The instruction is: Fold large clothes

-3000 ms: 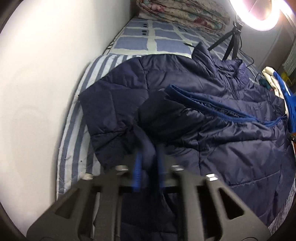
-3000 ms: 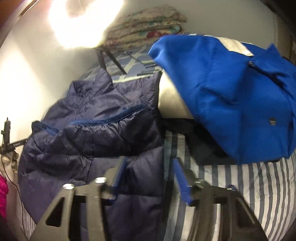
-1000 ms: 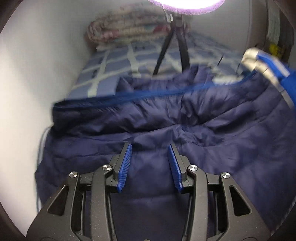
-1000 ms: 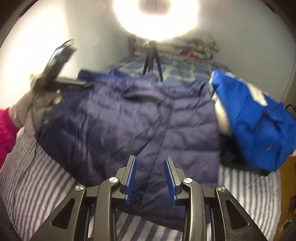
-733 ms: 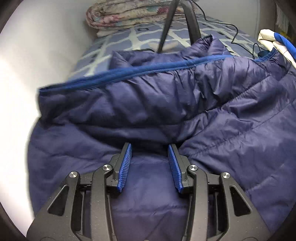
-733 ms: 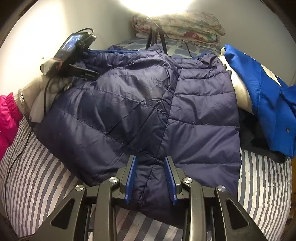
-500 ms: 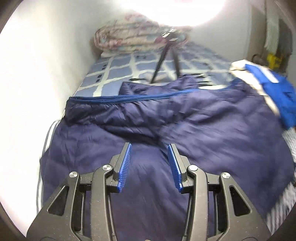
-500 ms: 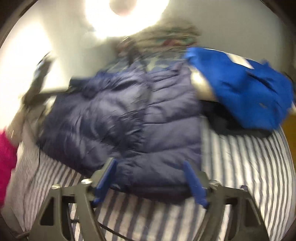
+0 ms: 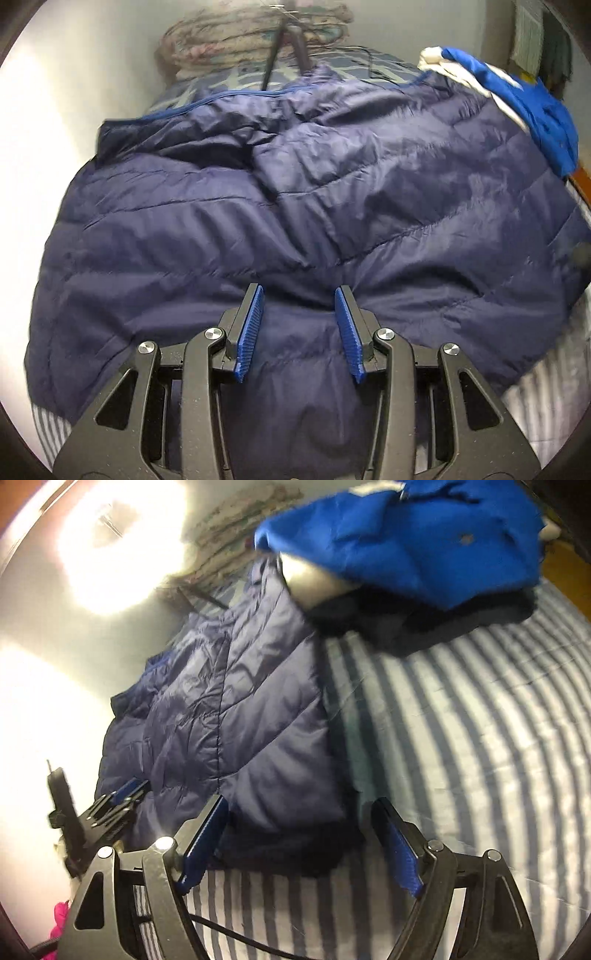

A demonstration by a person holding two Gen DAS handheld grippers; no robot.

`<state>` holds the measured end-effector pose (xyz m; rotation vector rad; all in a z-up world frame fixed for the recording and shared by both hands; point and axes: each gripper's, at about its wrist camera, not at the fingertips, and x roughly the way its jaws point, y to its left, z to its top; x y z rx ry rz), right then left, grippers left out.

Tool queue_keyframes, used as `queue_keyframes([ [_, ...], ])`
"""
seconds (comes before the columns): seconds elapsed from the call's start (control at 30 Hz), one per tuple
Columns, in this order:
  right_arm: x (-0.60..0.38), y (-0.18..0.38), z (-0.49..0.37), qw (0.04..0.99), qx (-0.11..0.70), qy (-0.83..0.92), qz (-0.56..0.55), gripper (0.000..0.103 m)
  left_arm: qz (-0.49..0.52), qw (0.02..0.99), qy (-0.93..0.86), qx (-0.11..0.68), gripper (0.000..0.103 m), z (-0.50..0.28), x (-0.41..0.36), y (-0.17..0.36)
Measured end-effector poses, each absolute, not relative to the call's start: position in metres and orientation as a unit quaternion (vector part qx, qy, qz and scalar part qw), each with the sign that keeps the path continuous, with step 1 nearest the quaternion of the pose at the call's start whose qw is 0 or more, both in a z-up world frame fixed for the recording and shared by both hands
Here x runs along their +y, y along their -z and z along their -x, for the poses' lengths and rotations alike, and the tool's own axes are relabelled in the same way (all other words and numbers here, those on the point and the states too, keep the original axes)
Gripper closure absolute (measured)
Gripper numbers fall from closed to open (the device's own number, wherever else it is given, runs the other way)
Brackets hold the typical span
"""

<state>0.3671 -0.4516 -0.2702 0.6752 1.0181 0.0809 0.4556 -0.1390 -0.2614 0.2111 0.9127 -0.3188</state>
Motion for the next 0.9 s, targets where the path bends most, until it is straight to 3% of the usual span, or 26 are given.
queue_keyframes([
  [0.1,-0.447,0.274,-0.371,0.809,0.484,-0.030,-0.332,0.038,-0.087,0.892,0.156,0.414,0.061,-0.428,-0.117,0.223],
  [0.17,-0.447,0.271,-0.371,0.805,0.483,-0.026,-0.342,0.061,-0.074,0.896,0.163,0.407,0.061,-0.400,-0.102,0.197],
  [0.27,-0.444,0.256,-0.372,0.812,0.481,-0.021,-0.330,0.081,-0.029,0.898,0.189,0.396,0.061,-0.345,-0.077,0.153],
  [0.33,-0.438,0.238,-0.371,0.825,0.474,-0.019,-0.309,0.088,-0.019,0.898,0.204,0.389,0.061,-0.308,-0.068,0.131],
  [0.6,-0.388,0.157,-0.372,0.883,0.426,-0.016,-0.195,0.096,0.085,0.881,0.241,0.399,0.061,-0.195,-0.030,0.106],
  [0.9,-0.324,0.094,-0.382,0.923,0.365,-0.024,-0.118,0.098,0.167,0.858,0.206,0.440,0.061,-0.177,0.009,0.135],
])
